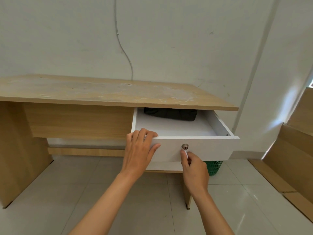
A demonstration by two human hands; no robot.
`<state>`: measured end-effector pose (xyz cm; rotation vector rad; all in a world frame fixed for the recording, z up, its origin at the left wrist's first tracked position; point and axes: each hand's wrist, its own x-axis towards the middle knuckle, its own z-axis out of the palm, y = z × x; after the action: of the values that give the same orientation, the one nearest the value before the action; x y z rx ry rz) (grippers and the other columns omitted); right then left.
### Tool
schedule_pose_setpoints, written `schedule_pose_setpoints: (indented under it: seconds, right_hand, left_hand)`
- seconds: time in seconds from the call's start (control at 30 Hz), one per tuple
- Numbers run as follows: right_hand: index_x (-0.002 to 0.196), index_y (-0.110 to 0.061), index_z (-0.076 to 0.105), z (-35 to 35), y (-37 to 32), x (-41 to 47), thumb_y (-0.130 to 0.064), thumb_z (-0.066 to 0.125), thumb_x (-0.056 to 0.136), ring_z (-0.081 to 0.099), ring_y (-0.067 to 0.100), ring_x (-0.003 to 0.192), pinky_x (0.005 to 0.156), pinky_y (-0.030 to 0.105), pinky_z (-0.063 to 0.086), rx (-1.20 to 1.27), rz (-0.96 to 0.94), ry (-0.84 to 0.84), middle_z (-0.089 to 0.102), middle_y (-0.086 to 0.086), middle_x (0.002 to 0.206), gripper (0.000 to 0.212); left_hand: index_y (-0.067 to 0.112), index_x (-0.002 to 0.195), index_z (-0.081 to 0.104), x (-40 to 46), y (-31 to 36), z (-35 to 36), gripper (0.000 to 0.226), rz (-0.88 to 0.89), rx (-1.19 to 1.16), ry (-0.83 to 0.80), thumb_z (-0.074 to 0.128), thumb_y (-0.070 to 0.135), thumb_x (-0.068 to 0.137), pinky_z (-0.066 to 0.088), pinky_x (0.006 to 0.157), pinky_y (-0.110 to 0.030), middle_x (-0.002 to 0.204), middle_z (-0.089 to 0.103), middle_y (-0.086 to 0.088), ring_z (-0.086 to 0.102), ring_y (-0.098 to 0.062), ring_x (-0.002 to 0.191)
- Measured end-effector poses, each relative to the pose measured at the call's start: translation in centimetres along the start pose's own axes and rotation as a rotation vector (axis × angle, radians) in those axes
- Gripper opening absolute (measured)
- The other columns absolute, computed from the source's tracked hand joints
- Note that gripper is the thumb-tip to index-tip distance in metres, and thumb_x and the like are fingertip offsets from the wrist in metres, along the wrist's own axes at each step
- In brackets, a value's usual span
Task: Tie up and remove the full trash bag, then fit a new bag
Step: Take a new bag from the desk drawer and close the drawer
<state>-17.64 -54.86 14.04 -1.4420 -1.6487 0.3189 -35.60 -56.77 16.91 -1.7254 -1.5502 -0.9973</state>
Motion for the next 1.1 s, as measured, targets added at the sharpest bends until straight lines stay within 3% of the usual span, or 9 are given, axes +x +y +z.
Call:
schedule_pose_setpoints:
  seconds: [0.2,0.37,0.47,0.57,0.63,0.7,0.83,0.93,1.1]
  right_hand:
    - [0.088,-0.020,0.061,-3.4,-1.8,0.9,-0.053,0.038,0.096,0.060,0.019,0.076,0.061,0.028,0.042,-0.325,-0.001,-0.301,0.064,-0.002,0.081,0.041]
    - [0.077,-0.020,0.056,-6.4,-5.1,1.7,-0.038,0.049,0.096,0.054,0.009,0.062,0.059,0.030,0.047,-0.098,-0.178,-0.021,0.055,-0.010,0.066,0.027]
    - [0.090,-0.018,0.059,-6.7,-6.6,4.5,-0.029,0.046,0.098,0.054,0.015,0.081,0.073,0.034,0.048,-0.147,-0.349,0.144,0.058,-0.003,0.087,0.019]
    - [0.114,-0.016,0.061,-5.0,-6.3,9.3,-0.029,0.040,0.099,0.049,0.029,0.110,0.092,0.042,0.043,-0.367,-0.243,-0.099,0.054,0.008,0.119,0.029]
    - [0.126,-0.013,0.056,-3.5,-5.7,12.1,-0.031,0.039,0.099,0.045,0.033,0.121,0.099,0.043,0.042,-0.413,-0.086,-0.357,0.049,0.013,0.133,0.036]
    - [0.133,-0.011,0.050,-2.2,-5.2,13.7,-0.034,0.040,0.098,0.042,0.035,0.127,0.103,0.044,0.041,-0.421,-0.016,-0.493,0.044,0.017,0.142,0.043]
    - [0.151,-0.016,0.026,-1.6,-5.3,14.4,-0.040,0.040,0.098,0.012,0.038,0.145,0.116,0.047,0.023,-0.521,0.044,-0.591,0.015,0.015,0.159,0.060]
    - [0.154,-0.021,0.016,-2.1,-5.7,14.4,-0.039,0.040,0.100,-0.012,0.040,0.146,0.117,0.053,0.009,-0.531,0.087,-0.616,-0.008,0.020,0.160,0.062]
    - [0.154,-0.033,0.010,-1.4,-5.3,15.7,-0.035,0.045,0.100,-0.022,0.043,0.143,0.117,0.057,0.002,-0.577,0.126,-0.658,-0.022,0.023,0.156,0.064]
  left_hand:
    - [0.024,0.109,0.060,0.0,-0.6,0.0,0.028,-0.005,-0.016,-0.028,0.054,0.043,0.089,0.020,0.081,-0.021,0.099,0.055,0.003,0.048,-0.014,0.092]
    - [0.022,0.108,0.062,0.0,-0.6,0.1,0.029,-0.012,-0.021,-0.034,0.055,0.043,0.089,0.024,0.082,-0.023,0.100,0.056,0.003,0.049,-0.015,0.093]
    - [0.021,0.108,0.062,0.1,-0.6,0.0,0.029,-0.016,-0.026,-0.047,0.055,0.043,0.089,0.023,0.083,-0.023,0.100,0.056,0.002,0.050,-0.016,0.093]
    - [0.021,0.109,0.062,0.5,-0.8,-0.3,0.031,-0.015,-0.021,-0.074,0.053,0.043,0.090,0.024,0.083,-0.024,0.101,0.056,0.001,0.051,-0.018,0.093]
    - [0.020,0.109,0.062,0.8,-1.1,-0.5,0.031,-0.014,-0.023,-0.090,0.053,0.043,0.090,0.024,0.082,-0.025,0.101,0.056,0.000,0.052,-0.019,0.093]
    - [0.020,0.109,0.062,1.0,-1.3,-0.6,0.032,-0.015,-0.028,-0.102,0.053,0.043,0.089,0.023,0.081,-0.025,0.101,0.056,0.001,0.051,-0.019,0.094]
    - [0.020,0.109,0.062,0.8,-1.3,-0.4,0.032,-0.022,-0.026,-0.099,0.053,0.044,0.090,0.024,0.083,-0.025,0.101,0.056,0.001,0.051,-0.018,0.095]
    - [0.021,0.109,0.060,0.5,-1.2,-0.2,0.030,-0.037,-0.022,-0.075,0.053,0.043,0.090,0.027,0.085,-0.026,0.101,0.055,0.002,0.051,-0.018,0.095]
    - [0.021,0.109,0.061,0.5,-1.1,-0.1,0.030,-0.044,-0.016,-0.075,0.053,0.043,0.090,0.027,0.087,-0.026,0.100,0.055,0.003,0.052,-0.018,0.094]
